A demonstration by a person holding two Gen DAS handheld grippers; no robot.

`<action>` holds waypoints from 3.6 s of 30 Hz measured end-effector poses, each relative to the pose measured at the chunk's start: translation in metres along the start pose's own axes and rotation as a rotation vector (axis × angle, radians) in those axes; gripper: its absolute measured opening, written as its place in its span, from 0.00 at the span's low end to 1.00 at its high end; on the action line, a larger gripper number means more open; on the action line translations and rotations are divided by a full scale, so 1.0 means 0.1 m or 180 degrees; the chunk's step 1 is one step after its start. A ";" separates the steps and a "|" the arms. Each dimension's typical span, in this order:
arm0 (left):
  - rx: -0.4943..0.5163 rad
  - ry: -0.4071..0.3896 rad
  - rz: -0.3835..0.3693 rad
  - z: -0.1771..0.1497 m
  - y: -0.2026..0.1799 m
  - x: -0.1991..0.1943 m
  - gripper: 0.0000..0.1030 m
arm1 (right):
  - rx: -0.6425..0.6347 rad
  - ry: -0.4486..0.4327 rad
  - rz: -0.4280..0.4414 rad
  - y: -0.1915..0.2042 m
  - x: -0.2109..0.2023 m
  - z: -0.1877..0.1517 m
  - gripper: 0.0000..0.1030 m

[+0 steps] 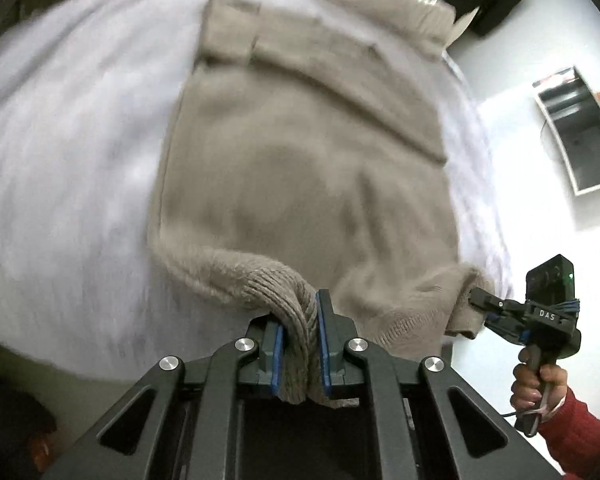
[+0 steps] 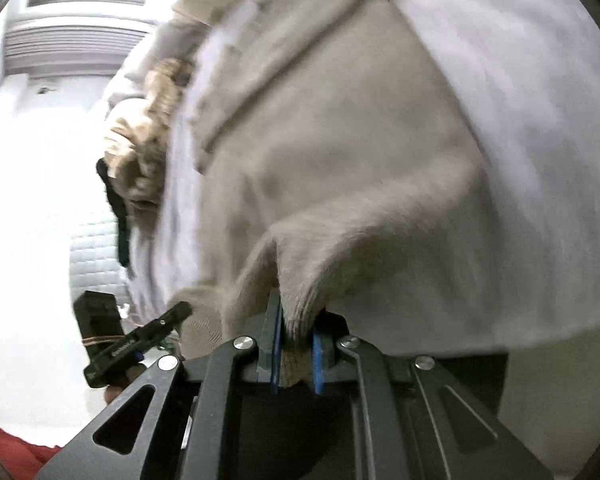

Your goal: Fold small clothes

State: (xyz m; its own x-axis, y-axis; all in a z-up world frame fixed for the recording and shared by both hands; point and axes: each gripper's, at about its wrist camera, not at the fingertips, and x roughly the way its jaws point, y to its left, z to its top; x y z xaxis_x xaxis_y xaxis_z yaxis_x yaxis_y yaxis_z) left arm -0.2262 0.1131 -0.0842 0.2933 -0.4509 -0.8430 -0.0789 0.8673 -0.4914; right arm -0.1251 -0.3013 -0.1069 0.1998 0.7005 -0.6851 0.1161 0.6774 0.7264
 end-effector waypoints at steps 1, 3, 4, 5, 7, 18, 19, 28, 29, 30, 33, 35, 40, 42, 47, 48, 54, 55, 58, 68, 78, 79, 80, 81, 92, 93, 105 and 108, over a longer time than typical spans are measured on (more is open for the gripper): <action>0.0014 -0.0062 0.0006 0.10 -0.01 -0.05 0.15 | -0.0048 -0.0046 0.0051 0.09 -0.02 0.15 0.12; -0.0005 -0.0235 -0.0011 0.36 -0.07 -0.13 0.15 | -0.0095 -0.0114 0.0105 0.22 -0.06 0.41 0.12; -0.0016 -0.0294 -0.0023 0.47 -0.10 -0.15 0.15 | -0.0108 -0.0165 0.0148 0.29 -0.07 0.63 0.12; -0.0017 -0.0363 -0.0021 0.61 -0.12 -0.19 0.15 | -0.0117 -0.0198 0.0171 0.36 -0.05 0.75 0.12; -0.0003 -0.0482 0.0050 0.92 -0.17 -0.15 0.15 | -0.0146 -0.0268 0.0202 0.48 0.00 1.10 0.12; -0.0273 -0.0517 0.1255 2.01 0.09 0.57 0.78 | 0.0225 -0.0077 -0.0290 0.20 0.74 2.35 0.16; -0.0255 -0.0533 0.1242 2.02 0.12 0.56 0.78 | 0.0253 -0.0059 -0.0353 0.16 0.76 2.40 0.17; 0.0029 -0.0209 0.1436 2.08 0.14 0.64 0.79 | -0.0320 0.0039 -0.0886 0.21 0.54 2.57 0.78; 0.0073 -0.0146 0.1440 2.08 0.12 0.68 0.79 | -0.0407 0.0074 -0.0921 0.23 0.55 2.57 0.78; 0.0127 -0.0040 0.1421 2.09 0.10 0.74 0.79 | -0.0485 0.0112 -0.0943 0.24 0.55 2.57 0.78; 0.0244 0.0121 0.1432 2.10 0.04 0.86 0.79 | -0.0731 0.0247 -0.1010 0.28 0.63 2.59 0.78; 0.0314 0.0138 0.1391 2.11 -0.01 0.84 0.79 | -0.0881 0.0325 -0.1110 0.33 0.74 2.62 0.78; 0.0172 -0.0074 0.1182 2.16 0.05 0.57 0.79 | -0.0900 0.0368 -0.1089 0.35 0.87 2.68 0.78; 0.0291 -0.0098 0.1132 2.20 0.05 0.55 0.79 | -0.0893 0.0387 -0.1122 0.34 0.92 2.68 0.78; 0.0651 0.0137 0.1057 2.33 0.04 0.90 0.79 | -0.0844 0.0374 -0.1193 0.34 0.98 2.67 0.78; 0.0682 0.0219 0.1017 2.37 0.05 1.03 0.79 | -0.0836 0.0371 -0.1200 0.35 0.99 2.67 0.78; 0.0864 0.0362 0.1078 2.49 0.01 1.46 0.74 | -0.0820 0.0339 -0.1304 0.34 1.13 2.69 0.73; 0.0872 0.0331 0.1035 2.48 0.00 1.44 0.55 | -0.0803 0.0323 -0.1320 0.34 1.15 2.69 0.60; 0.1018 0.0236 0.1024 2.43 -0.09 1.35 0.13 | -0.0865 0.0318 -0.1535 0.37 1.19 2.65 0.06; 0.0945 -0.0320 0.0579 2.55 -0.34 0.61 0.11 | -0.1505 -0.0281 -0.1767 1.13 0.64 2.50 0.06; 0.0872 -0.0573 0.0830 3.35 -0.20 1.00 0.11 | -0.1399 -0.0441 -0.1712 1.06 0.82 3.38 0.06; 0.0877 -0.0515 0.0902 3.37 -0.15 1.12 0.11 | -0.1365 -0.0403 -0.1718 0.99 0.90 3.43 0.06; 0.0876 -0.0467 0.0965 3.40 -0.11 1.25 0.11 | -0.1331 -0.0342 -0.1745 0.89 1.01 3.48 0.06; 0.0864 -0.0410 0.1027 3.42 -0.06 1.37 0.11 | -0.1308 -0.0286 -0.1781 0.82 1.11 3.53 0.06; 0.0462 -0.0464 0.1618 3.47 0.41 1.42 0.76 | -0.0834 -0.0112 -0.1469 0.35 1.20 3.70 0.08; 0.0435 -0.0458 0.1606 3.46 0.42 1.35 0.76 | -0.0770 -0.0119 -0.1455 0.34 1.15 3.71 0.08; 0.0267 -0.0120 0.1180 2.76 0.23 0.97 0.76 | -0.0443 -0.0275 -0.1412 0.42 0.61 3.04 0.72; -0.0037 0.0060 0.1062 2.47 0.37 0.94 0.76 | -0.0301 -0.0282 -0.1326 0.39 0.54 2.72 0.72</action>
State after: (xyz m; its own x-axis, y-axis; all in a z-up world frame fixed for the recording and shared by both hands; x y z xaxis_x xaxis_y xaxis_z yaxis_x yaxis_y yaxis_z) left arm 0.0341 0.1554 -0.1273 0.2319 -0.1464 -0.9617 -0.1787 0.9654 -0.1900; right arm 0.1546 -0.2980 -0.1005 0.2378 0.3438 -0.9084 0.1158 0.9186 0.3780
